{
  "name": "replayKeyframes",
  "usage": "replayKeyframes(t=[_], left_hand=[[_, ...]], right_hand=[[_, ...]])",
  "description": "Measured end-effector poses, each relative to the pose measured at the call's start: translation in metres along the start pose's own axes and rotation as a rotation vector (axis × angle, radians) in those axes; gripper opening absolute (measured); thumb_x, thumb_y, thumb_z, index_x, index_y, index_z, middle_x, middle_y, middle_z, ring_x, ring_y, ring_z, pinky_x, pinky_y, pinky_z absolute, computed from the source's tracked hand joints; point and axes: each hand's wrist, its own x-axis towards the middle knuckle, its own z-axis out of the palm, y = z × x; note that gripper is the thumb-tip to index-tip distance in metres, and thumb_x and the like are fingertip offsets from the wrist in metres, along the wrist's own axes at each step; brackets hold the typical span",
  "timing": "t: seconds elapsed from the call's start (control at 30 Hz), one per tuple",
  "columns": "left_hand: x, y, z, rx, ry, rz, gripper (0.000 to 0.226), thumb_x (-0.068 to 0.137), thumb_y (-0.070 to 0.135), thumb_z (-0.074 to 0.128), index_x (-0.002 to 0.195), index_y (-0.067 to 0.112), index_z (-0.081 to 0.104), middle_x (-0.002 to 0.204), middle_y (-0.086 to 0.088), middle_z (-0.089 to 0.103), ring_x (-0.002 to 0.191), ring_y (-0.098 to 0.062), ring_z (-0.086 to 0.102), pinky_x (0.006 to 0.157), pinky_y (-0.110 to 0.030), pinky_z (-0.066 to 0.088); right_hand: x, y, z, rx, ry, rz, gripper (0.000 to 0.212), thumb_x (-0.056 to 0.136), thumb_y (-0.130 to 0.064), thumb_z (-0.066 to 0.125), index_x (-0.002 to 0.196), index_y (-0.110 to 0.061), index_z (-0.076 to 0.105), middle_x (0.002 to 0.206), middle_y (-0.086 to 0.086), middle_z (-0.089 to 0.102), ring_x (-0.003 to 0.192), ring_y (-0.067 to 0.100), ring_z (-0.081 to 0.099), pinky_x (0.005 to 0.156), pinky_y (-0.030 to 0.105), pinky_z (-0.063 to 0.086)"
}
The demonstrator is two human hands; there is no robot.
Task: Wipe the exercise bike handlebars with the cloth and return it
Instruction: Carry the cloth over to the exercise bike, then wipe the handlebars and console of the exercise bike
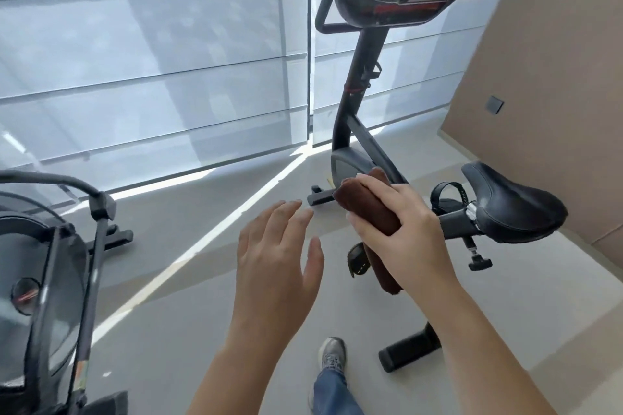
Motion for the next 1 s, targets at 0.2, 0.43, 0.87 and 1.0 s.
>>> replayKeyframes(t=[0.2, 0.43, 0.87, 1.0], left_hand=[[0.113, -0.019, 0.065, 0.023, -0.060, 0.034, 0.038, 0.084, 0.027, 0.042, 0.109, 0.008, 0.063, 0.113, -0.008, 0.064, 0.109, -0.029, 0.056, 0.095, -0.039, 0.038], [0.236, -0.014, 0.118, -0.008, -0.037, 0.100, 0.036, 0.086, 0.028, 0.042, 0.110, 0.011, 0.063, 0.115, -0.005, 0.063, 0.113, -0.025, 0.053, 0.099, -0.031, 0.029], [0.406, -0.036, 0.175, -0.120, 0.081, 0.260, 0.032, 0.084, 0.021, 0.053, 0.111, 0.008, 0.063, 0.117, -0.008, 0.062, 0.112, -0.028, 0.054, 0.097, -0.038, 0.036], [0.470, -0.051, 0.176, -0.160, 0.127, 0.310, 0.031, 0.082, 0.018, 0.055, 0.110, 0.007, 0.063, 0.116, -0.009, 0.063, 0.111, -0.029, 0.055, 0.096, -0.038, 0.036]], right_hand=[[0.114, 0.049, 0.018, 0.045, -0.005, 0.020, 0.044, 0.078, -0.040, 0.065, 0.119, -0.047, 0.051, 0.099, -0.017, 0.051, 0.093, 0.000, 0.051, 0.078, 0.004, 0.038], [0.235, 0.084, -0.005, 0.008, 0.105, -0.006, 0.044, 0.078, -0.038, 0.065, 0.121, -0.041, 0.054, 0.097, -0.010, 0.052, 0.088, 0.003, 0.054, 0.074, 0.009, 0.041], [0.375, 0.083, -0.026, -0.106, 0.263, -0.112, 0.052, 0.072, -0.052, 0.053, 0.121, -0.033, 0.055, 0.099, -0.003, 0.058, 0.089, 0.002, 0.056, 0.069, 0.003, 0.045], [0.428, 0.063, -0.034, -0.152, 0.343, -0.168, 0.050, 0.073, -0.045, 0.057, 0.120, -0.027, 0.059, 0.098, 0.001, 0.061, 0.088, 0.006, 0.055, 0.079, -0.003, 0.035]])
